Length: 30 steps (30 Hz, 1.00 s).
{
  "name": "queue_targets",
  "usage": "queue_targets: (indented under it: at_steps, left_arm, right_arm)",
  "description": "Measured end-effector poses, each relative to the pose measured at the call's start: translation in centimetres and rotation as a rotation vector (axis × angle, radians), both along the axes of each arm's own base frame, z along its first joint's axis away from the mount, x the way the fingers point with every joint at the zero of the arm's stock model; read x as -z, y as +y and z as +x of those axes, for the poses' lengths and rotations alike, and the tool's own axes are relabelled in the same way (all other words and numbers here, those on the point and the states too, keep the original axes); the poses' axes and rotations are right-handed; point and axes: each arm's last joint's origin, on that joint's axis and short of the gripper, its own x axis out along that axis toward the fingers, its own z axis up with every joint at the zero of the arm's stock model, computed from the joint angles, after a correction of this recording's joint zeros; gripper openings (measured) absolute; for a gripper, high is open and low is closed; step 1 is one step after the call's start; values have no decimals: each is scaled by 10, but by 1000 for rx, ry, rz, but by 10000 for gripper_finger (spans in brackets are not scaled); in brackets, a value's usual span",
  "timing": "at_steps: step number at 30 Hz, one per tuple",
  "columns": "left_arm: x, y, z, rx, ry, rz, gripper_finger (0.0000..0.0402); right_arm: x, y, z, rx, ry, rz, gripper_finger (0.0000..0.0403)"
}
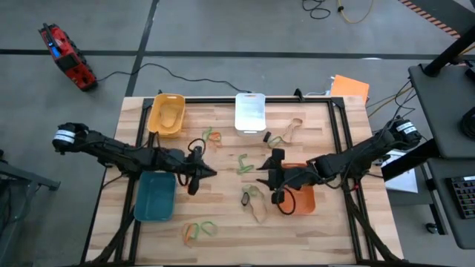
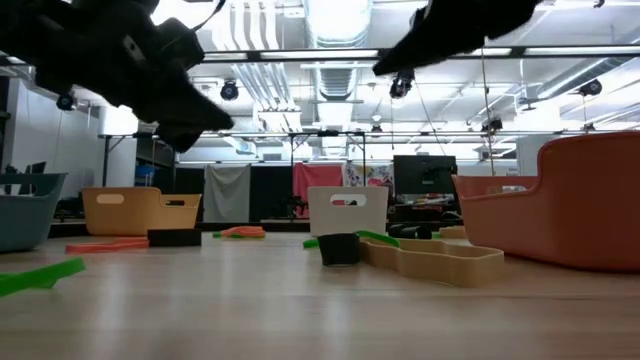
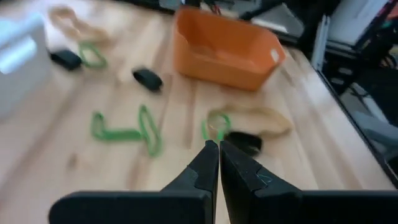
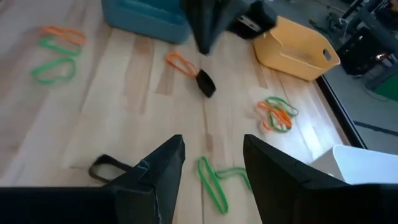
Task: Sort rubber bands into baskets
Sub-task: Put the black rubber band into the blue bin
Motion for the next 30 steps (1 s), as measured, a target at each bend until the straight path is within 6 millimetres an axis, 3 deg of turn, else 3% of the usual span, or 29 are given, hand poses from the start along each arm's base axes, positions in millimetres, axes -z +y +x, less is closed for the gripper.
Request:
queue_targets:
  at_steps: [6, 11, 20, 30]
  left_arm:
    - [1, -6, -4, -23, 324, -40, 0]
    - [-11, 0, -11, -94, 558, 131, 0]
    - [-19, 1, -8, -86, 542, 174, 9]
    - [10, 2, -2, -154, 582, 216, 79]
  right_arm:
    - [8, -11, 0, 25, 24, 11, 163]
    - [8, -15, 1, 30, 26, -7, 163]
    - [8, -19, 2, 44, 25, -4, 166]
    - [8, -19, 2, 44, 27, -4, 167]
